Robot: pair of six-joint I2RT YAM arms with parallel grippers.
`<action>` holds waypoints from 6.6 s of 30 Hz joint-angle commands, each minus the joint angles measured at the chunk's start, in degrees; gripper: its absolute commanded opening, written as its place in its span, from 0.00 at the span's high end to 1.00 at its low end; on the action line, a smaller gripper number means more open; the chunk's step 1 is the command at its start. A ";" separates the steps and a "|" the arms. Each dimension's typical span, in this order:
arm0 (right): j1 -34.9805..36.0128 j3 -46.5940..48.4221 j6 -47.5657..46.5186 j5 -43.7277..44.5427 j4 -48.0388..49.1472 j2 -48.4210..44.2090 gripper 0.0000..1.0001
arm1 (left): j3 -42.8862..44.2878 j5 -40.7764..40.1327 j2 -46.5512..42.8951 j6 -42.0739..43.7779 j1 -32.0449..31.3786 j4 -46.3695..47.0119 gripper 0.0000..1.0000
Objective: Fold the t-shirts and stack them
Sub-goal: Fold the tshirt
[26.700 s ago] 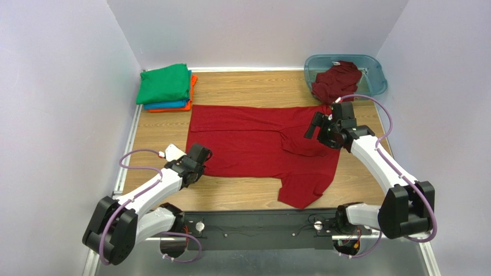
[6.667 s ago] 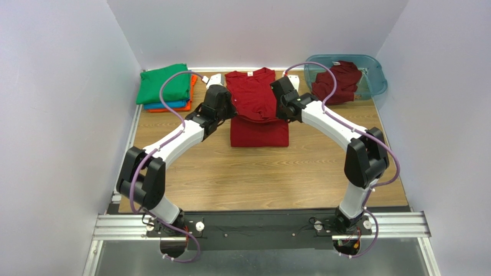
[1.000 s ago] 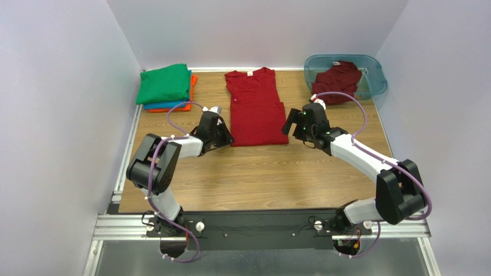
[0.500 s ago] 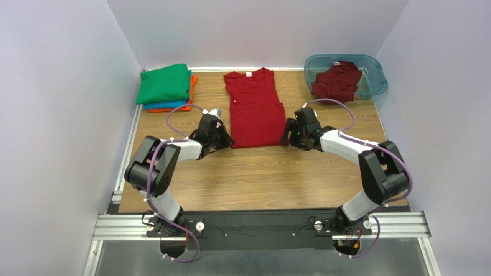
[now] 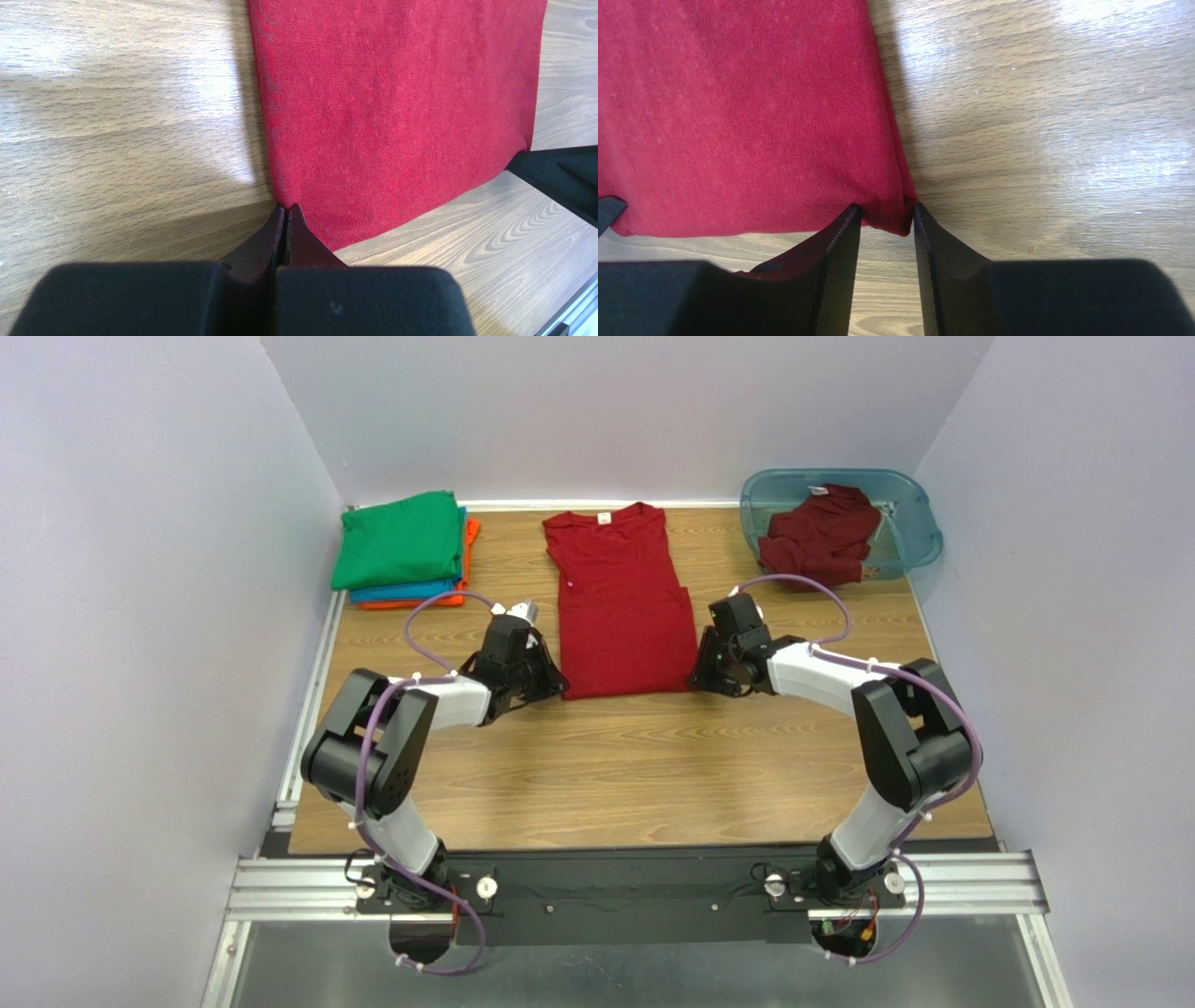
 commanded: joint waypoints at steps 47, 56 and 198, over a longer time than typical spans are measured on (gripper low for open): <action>-0.28 15.25 -10.65 -45.64 -34.00 -23.21 0.96 | -3.75 -14.43 -61.20 -6.77 -4.26 -38.07 1.00; -0.28 17.62 -8.89 -46.61 -26.52 -16.97 0.97 | -2.87 -23.30 -56.81 -9.23 -4.26 -34.74 1.00; 3.77 -4.35 -7.49 -30.18 -5.34 -15.19 0.00 | -8.32 -16.08 -24.27 -7.91 -7.07 -15.11 0.02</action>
